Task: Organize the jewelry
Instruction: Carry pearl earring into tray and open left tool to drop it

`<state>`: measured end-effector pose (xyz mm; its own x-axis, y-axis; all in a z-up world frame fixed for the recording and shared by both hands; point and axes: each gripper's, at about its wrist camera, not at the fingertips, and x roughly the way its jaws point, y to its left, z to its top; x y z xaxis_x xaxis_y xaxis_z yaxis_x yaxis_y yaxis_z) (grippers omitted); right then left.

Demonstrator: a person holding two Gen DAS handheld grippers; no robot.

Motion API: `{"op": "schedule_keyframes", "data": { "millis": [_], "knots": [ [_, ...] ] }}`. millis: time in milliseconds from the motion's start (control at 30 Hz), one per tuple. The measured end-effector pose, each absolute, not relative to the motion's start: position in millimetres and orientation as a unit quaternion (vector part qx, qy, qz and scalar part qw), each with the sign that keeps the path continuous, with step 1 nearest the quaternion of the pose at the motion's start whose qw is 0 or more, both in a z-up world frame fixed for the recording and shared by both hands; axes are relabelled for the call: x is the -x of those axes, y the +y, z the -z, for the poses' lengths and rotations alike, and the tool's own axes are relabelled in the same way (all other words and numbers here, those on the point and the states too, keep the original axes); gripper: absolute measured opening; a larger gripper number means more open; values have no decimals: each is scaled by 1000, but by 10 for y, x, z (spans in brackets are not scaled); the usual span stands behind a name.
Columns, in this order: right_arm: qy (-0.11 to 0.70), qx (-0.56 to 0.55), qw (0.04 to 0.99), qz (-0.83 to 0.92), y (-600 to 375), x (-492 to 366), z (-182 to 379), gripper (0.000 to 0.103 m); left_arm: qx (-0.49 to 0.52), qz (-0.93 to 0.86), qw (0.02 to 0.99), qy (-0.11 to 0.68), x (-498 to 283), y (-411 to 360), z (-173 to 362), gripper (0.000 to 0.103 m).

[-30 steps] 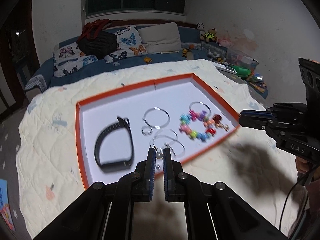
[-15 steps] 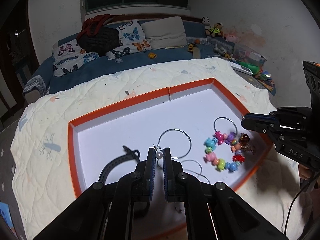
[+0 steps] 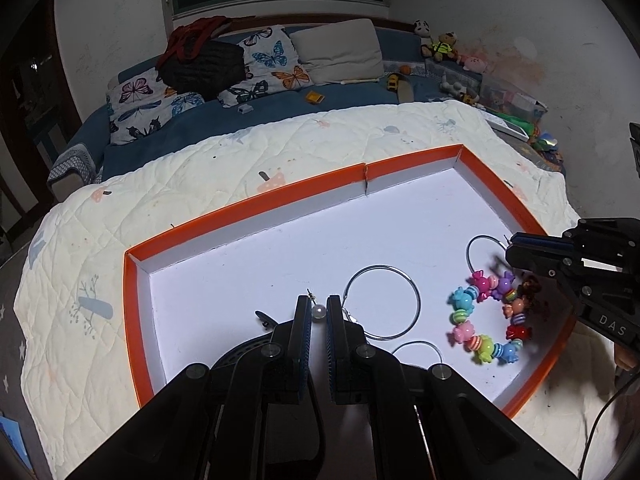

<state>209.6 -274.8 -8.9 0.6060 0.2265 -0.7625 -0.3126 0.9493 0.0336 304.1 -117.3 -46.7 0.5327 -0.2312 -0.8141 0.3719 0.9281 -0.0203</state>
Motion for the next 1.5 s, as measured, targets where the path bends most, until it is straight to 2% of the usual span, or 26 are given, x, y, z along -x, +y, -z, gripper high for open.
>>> {"op": "schedule_keyframes", "data": {
  "millis": [1000,1200,1300,1333,1367,1400,1467,1500],
  "knots": [
    [424,50,892,-147,-2714,-2127,117,10,-77,169,870,457,-3095,-1209,482,9],
    [424,51,893,-143,-2719,-2126,120,25,-78,169,868,459,-3083,-1221,485,9],
    [423,52,894,-141,-2723,-2114,110,26,-80,168,867,461,-3052,-1230,476,11],
    [422,52,894,-141,-2725,-2111,106,27,-81,167,868,461,-3038,-1232,470,12],
    [421,52,894,-141,-2726,-2103,99,27,-82,166,868,460,-3031,-1235,464,21],
    [420,52,895,-141,-2726,-2091,88,30,-83,163,870,458,-3015,-1236,450,36],
    [415,53,898,-140,-2728,-2058,54,36,-86,154,877,446,-2963,-1231,395,52],
    [413,52,898,-140,-2731,-2044,36,38,-90,147,883,437,-2932,-1227,351,57]
  ]
}}
